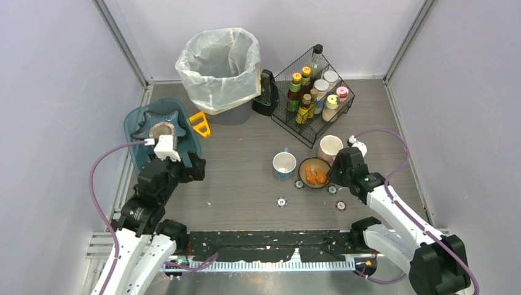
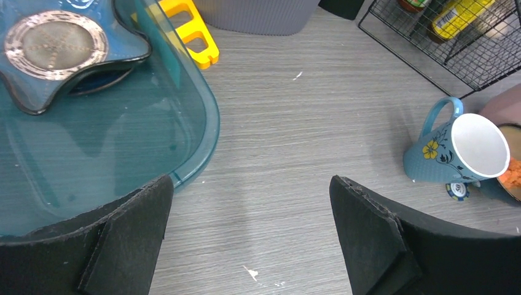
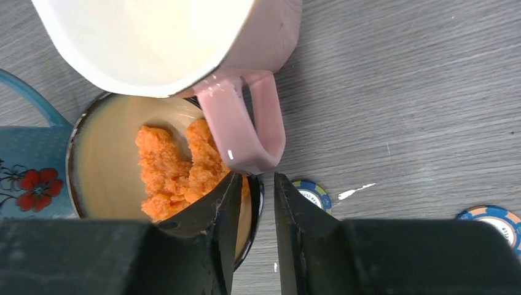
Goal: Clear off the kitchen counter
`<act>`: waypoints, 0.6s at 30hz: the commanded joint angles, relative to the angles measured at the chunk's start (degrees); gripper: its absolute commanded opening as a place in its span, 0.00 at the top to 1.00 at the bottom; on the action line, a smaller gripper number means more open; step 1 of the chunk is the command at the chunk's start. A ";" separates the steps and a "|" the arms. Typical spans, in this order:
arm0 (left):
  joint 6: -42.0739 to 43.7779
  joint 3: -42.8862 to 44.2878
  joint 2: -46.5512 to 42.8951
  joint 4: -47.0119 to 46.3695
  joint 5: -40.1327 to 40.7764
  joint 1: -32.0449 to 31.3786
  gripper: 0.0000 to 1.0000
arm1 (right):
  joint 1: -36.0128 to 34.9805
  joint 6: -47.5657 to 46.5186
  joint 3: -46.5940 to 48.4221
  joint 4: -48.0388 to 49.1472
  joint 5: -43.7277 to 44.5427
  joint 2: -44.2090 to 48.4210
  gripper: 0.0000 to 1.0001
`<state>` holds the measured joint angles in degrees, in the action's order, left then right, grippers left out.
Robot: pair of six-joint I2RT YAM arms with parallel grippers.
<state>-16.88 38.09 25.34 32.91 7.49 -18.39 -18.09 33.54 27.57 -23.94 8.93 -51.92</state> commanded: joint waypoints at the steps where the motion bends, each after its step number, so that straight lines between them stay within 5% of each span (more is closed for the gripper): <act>1: -3.13 1.20 2.93 -3.46 -4.17 -0.24 0.00 | 0.49 1.34 -1.64 4.85 -0.70 -0.49 0.70; 9: -9.88 1.54 9.89 -7.69 -12.94 -2.74 0.00 | 0.57 0.67 -2.62 3.73 -1.99 1.15 0.93; 18: -14.13 4.42 16.08 -10.99 -10.11 -13.39 0.00 | 0.08 -2.15 3.09 -6.56 -3.20 13.21 0.95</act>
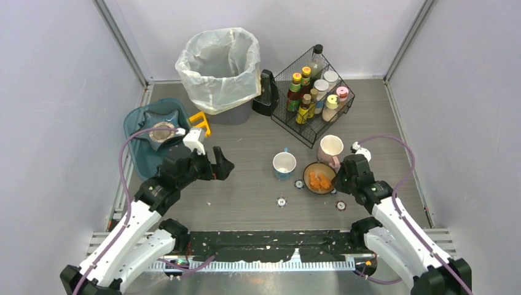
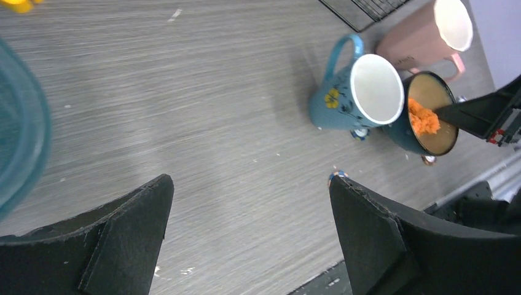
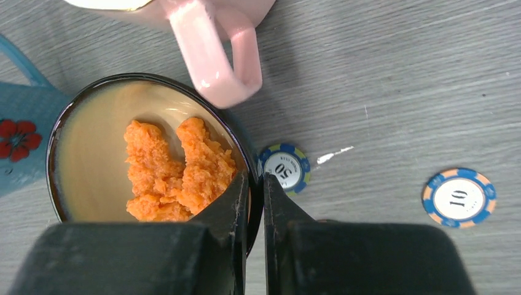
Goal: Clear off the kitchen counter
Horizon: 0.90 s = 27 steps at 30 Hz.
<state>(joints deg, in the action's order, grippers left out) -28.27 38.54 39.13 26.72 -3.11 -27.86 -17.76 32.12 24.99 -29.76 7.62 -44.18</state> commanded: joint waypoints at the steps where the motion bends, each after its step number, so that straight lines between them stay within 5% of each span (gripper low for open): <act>1: -2.95 4.48 3.07 -5.12 0.93 -5.31 0.00 | -0.43 -0.91 6.76 -2.23 -2.20 6.73 0.95; 16: -7.31 13.88 19.03 -8.98 1.35 -22.84 0.01 | -19.35 -2.65 17.35 -5.03 -5.68 7.22 0.95; 27: -6.67 18.26 27.50 -5.26 3.88 -28.21 0.18 | -36.87 -5.26 23.58 -2.87 6.53 -2.48 0.95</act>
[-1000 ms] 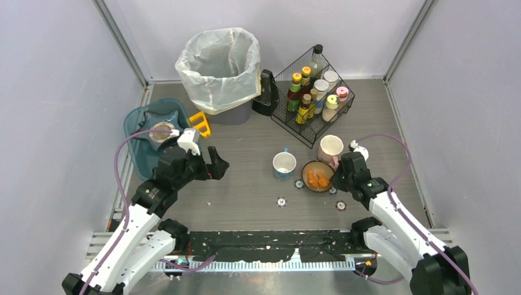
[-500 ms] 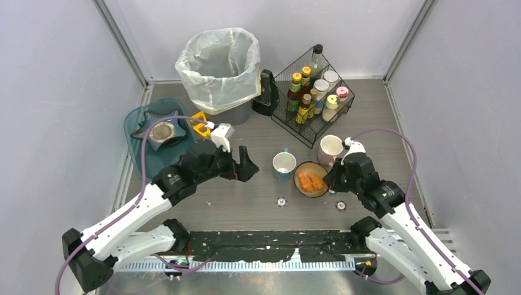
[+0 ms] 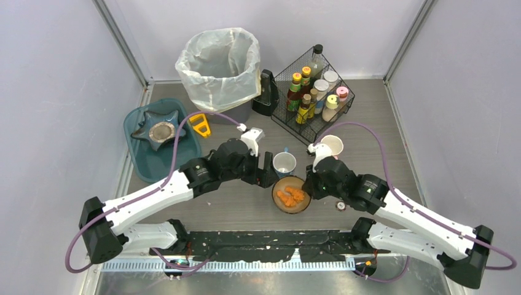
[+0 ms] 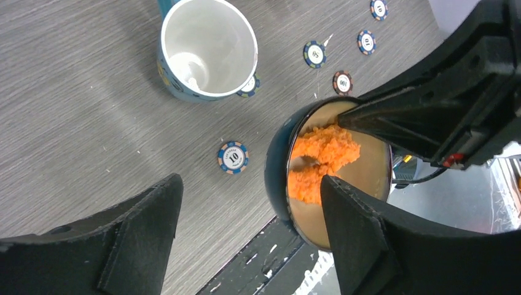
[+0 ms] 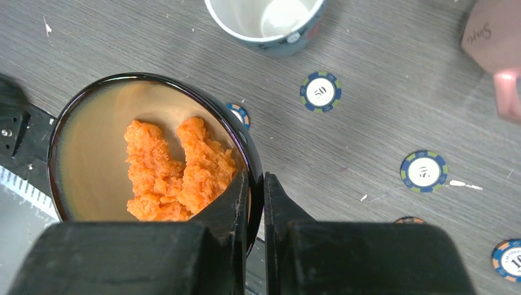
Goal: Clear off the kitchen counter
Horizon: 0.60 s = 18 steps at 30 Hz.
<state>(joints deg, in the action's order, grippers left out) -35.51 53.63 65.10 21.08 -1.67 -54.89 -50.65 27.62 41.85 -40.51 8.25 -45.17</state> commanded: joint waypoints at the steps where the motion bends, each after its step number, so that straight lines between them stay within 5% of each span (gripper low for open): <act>1: 1.11 3.43 1.99 0.82 3.14 -1.33 0.21 | -4.61 -0.96 7.52 7.89 6.76 -2.69 0.95; 12: 5.53 5.91 5.84 5.04 1.94 -3.97 0.55 | -9.42 -3.73 10.10 10.36 7.60 -7.56 0.95; 18: 6.34 5.66 7.35 5.26 -0.18 -4.07 0.61 | -10.48 -4.90 10.54 11.43 6.40 -8.49 0.95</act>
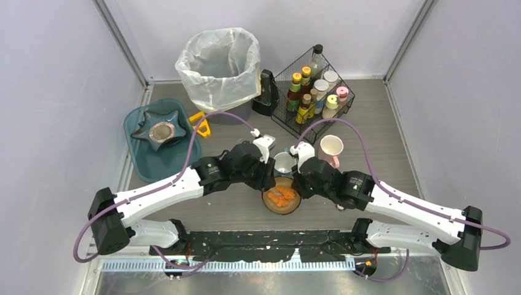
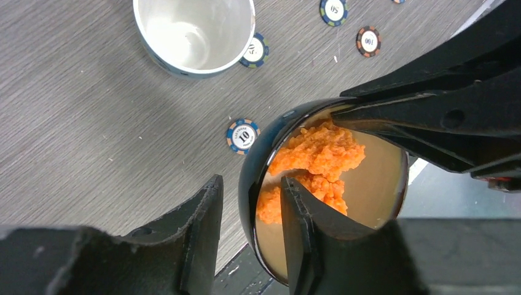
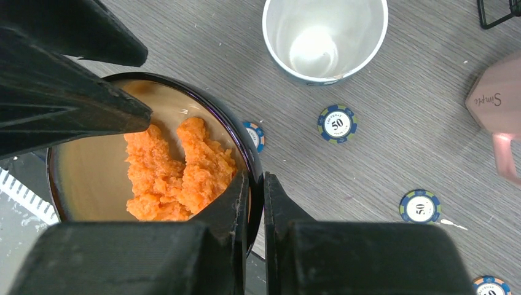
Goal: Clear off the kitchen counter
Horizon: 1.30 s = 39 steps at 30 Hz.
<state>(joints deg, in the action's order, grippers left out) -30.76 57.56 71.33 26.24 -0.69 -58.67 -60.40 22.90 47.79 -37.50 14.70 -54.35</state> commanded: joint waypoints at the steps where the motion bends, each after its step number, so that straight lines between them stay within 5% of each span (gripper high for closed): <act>1: 1.76 1.71 1.41 0.12 -1.40 -0.23 0.61 | -0.83 -0.32 4.64 8.45 -0.12 0.62 0.94; 9: 3.28 1.88 3.27 2.34 -0.08 -0.32 0.65 | -0.95 -0.83 4.36 9.70 -0.94 0.87 0.95; 16: 3.95 1.76 1.58 2.47 2.74 -0.33 1.00 | -0.97 -0.86 3.52 10.61 -0.94 0.43 0.95; 18: 4.05 1.80 0.38 2.72 4.07 -0.29 1.00 | -0.95 -0.63 3.17 10.80 -0.12 0.58 0.92; 21: 4.60 2.57 -1.65 4.41 6.63 0.31 1.00 | -0.95 -0.41 2.62 10.76 2.27 1.75 0.77; 26: 5.76 4.91 -4.48 8.63 7.18 4.32 1.00 | -0.94 -0.50 1.26 11.65 6.72 7.19 0.31; 30: 7.10 9.59 -6.07 13.30 7.28 9.56 1.00 | -0.95 -0.73 -0.92 13.17 11.50 11.81 0.09; 34: 9.13 15.36 -6.77 17.31 7.89 15.67 1.00 | -0.95 -0.91 -2.91 13.41 15.94 15.15 0.01; 39: 11.57 26.01 -4.94 22.44 7.77 23.49 1.00 | -0.89 -1.49 -4.47 13.24 18.33 16.92 0.03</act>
<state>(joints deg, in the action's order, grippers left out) -21.15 73.89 67.75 48.47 7.18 -39.75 -61.04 22.17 44.10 -26.57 28.21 -38.20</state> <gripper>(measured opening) 0.096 0.976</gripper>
